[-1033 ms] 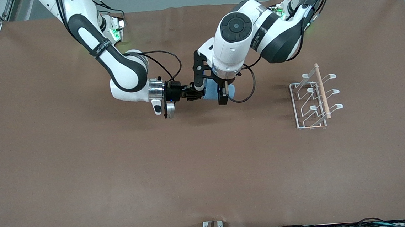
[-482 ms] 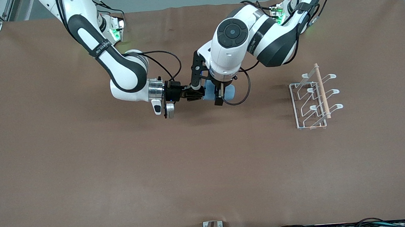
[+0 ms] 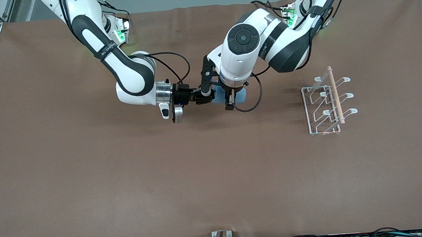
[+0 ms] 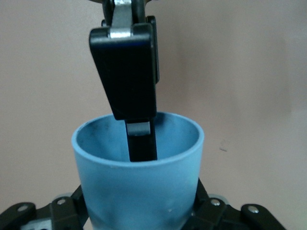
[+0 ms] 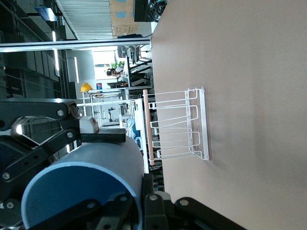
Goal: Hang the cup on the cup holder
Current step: 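Grasp the blue cup's rim with the left gripper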
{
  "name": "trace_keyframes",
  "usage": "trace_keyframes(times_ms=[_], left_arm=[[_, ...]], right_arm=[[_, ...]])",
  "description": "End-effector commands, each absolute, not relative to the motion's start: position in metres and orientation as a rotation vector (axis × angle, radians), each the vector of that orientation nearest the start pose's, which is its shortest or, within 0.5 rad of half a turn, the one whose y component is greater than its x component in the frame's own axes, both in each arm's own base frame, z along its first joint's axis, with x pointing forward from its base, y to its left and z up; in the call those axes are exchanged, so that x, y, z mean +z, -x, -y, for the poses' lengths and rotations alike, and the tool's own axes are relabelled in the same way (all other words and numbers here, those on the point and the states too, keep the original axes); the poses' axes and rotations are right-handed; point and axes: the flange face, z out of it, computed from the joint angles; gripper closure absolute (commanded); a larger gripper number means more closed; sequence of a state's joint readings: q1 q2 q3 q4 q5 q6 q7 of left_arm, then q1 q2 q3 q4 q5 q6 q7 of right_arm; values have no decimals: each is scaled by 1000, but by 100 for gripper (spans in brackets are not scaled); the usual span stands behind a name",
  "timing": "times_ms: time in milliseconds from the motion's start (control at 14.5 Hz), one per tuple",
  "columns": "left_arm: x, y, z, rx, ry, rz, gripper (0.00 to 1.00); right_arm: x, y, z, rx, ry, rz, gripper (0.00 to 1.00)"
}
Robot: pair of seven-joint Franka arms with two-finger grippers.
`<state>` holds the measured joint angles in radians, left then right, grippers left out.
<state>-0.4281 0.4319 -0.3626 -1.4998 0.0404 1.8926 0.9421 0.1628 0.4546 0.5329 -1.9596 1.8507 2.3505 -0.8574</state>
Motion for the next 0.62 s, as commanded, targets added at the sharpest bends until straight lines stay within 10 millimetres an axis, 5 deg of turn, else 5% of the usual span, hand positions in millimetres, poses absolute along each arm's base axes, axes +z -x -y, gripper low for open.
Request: trace_keyframes(times_ms=[0,138,207,275,551], left_arm=[[429,-506,450,-9,2112,-2466,37],[429,-506,450,-7,2125,-2457,41],[429,-506,450,-7,2125,-2457,45],[430,-506,450,-10,2126,-2455,47],[435,-508,445,-10,2118,-2456,48]], right_arm=[[291,-485,-404,-22,1745,-111,99],[291,-486,-403,-19,1743,-115,97],[292,-487,-402,-12,1740,-126,73],[291,-485,-403,-20,1744,-113,3],[290,-485,-402,-21,1745,-114,0]])
